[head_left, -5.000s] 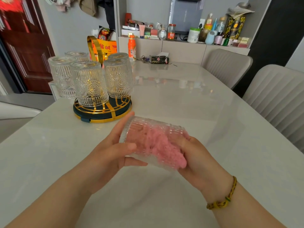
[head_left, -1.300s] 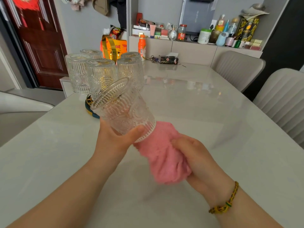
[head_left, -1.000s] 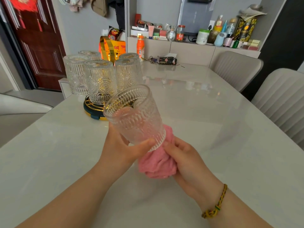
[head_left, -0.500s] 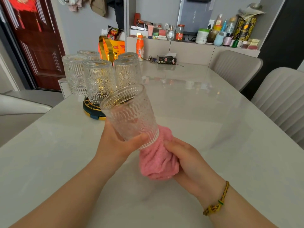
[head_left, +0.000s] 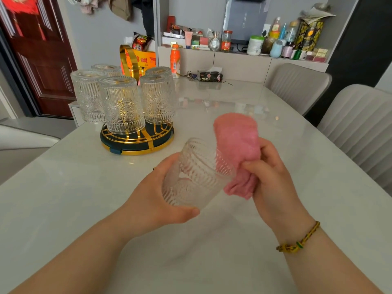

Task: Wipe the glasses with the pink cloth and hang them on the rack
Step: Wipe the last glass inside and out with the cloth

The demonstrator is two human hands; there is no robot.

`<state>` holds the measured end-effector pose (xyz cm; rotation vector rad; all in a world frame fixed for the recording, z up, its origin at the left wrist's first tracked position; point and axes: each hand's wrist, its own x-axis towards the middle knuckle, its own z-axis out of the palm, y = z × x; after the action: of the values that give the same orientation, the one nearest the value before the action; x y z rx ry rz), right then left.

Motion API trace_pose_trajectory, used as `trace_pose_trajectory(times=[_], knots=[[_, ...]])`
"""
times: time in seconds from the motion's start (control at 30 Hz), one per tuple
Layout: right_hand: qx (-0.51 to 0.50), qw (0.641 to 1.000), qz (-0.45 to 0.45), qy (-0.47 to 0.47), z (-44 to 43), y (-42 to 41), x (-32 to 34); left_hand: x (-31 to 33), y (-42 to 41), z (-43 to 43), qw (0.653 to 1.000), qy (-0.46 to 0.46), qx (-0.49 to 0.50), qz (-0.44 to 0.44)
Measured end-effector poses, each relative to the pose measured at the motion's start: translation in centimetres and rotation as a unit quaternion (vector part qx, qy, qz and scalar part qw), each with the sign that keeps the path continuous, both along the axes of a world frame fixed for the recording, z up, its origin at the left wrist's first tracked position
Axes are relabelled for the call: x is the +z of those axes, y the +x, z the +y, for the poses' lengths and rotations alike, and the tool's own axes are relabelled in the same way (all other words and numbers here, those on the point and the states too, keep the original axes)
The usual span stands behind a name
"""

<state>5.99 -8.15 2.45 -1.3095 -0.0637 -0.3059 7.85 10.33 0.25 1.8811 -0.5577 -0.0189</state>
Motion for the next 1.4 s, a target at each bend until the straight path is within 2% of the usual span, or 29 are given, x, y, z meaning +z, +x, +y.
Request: trace_pose_trajectory(times=[0.07, 0.2, 0.4, 0.47, 0.6, 0.73, 0.8, 0.9, 0.97, 1.03, 1.1, 1.23, 1.4], knots=[[0.015, 0.999, 0.027, -0.034, 0.1, 0.0, -0.2, -0.1, 0.0, 0.1, 1.0, 0.014, -0.004, 0.0], [0.004, 0.998, 0.069, -0.006, 0.1, 0.0, 0.1, 0.1, -0.3, 0.1, 0.999, 0.043, -0.03, -0.016], [-0.086, 0.988, 0.015, -0.129, 0.4, -0.4, 0.2, 0.2, -0.8, -0.1, 0.994, 0.074, -0.064, -0.049], [-0.06, 0.985, 0.01, -0.161, 0.5, -0.4, 0.3, 0.2, -0.8, 0.0, 0.995, 0.064, -0.058, -0.059], [0.064, 0.976, 0.053, -0.2, 0.4, -0.6, 0.3, 0.0, -0.7, 0.2, 0.99, 0.078, -0.048, -0.103], [0.039, 0.969, 0.065, -0.233, 0.3, -0.5, 0.1, -0.4, -0.6, 0.0, 0.989, 0.095, -0.06, -0.097], [0.013, 0.972, 0.06, -0.228, 0.5, -0.5, 0.1, -0.2, -0.4, 0.0, 0.994, 0.07, -0.065, -0.058], [-0.015, 0.976, 0.05, -0.21, 0.6, -0.5, 0.2, 0.0, 0.2, 0.2, 0.998, -0.029, -0.046, 0.045], [-0.033, 0.979, 0.029, -0.197, 0.5, -0.5, 0.3, 0.2, 0.2, 0.1, 0.983, -0.094, -0.028, 0.155], [-0.045, 0.978, 0.0, -0.206, 0.6, -0.5, 0.4, 0.3, -0.1, 0.0, 0.955, -0.121, -0.062, 0.262], [-0.041, 0.974, -0.009, -0.223, 0.9, -0.6, 0.3, 0.1, -0.2, -0.4, 0.941, -0.13, -0.083, 0.3], [-0.023, 0.984, 0.032, -0.173, 1.4, -0.2, -0.6, -0.2, 0.0, -1.0, 0.949, -0.179, -0.01, 0.258], [0.061, 0.989, 0.137, -0.01, 2.1, 0.3, -1.7, -0.9, 0.8, -0.8, 0.975, -0.202, 0.036, 0.09]])
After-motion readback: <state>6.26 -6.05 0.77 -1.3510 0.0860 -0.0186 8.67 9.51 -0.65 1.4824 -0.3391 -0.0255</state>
